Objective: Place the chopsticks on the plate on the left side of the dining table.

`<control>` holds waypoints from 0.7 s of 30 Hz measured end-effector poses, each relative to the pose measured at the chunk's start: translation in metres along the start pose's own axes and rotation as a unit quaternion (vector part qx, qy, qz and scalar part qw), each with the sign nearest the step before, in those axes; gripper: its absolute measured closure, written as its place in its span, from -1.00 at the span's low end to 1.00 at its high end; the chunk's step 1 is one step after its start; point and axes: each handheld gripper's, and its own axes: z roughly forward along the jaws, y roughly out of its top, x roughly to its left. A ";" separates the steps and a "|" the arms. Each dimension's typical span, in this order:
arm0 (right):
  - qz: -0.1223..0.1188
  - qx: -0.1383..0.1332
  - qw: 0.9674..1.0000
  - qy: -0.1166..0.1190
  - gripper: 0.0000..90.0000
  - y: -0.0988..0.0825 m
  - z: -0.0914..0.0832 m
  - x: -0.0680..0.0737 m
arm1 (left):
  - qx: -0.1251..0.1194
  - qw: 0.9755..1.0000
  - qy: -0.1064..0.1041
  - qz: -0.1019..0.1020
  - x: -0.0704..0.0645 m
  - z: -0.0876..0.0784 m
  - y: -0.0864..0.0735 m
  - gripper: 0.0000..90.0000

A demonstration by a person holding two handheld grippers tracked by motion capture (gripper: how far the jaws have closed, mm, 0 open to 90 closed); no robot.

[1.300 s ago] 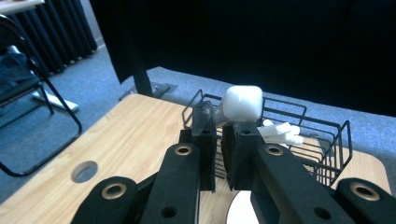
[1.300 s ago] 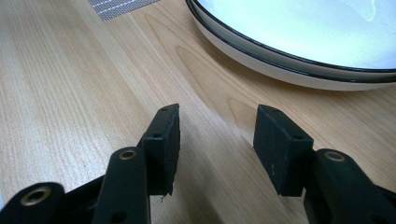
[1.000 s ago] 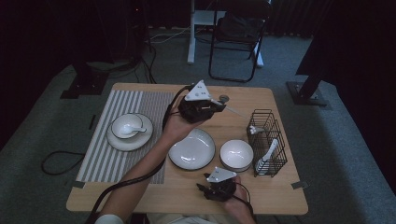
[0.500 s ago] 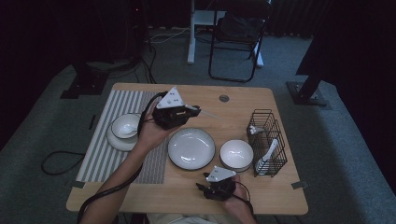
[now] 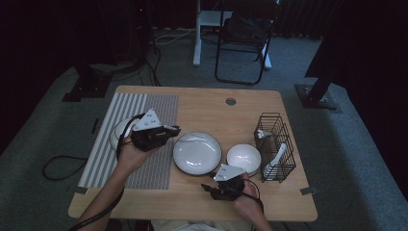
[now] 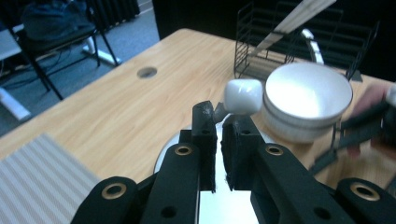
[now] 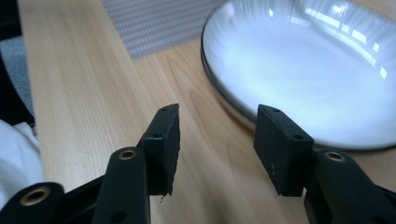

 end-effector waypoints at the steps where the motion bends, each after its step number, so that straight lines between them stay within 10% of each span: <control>1: 0.000 -0.001 1.000 0.003 0.11 0.004 -0.002 -0.001 | 0.000 1.000 0.001 -0.004 0.000 -0.004 -0.004 0.89; 21: -0.086 -0.037 0.995 0.037 0.45 0.091 -0.001 -0.027 | 0.005 0.999 0.021 -0.031 0.002 -0.044 -0.039 0.89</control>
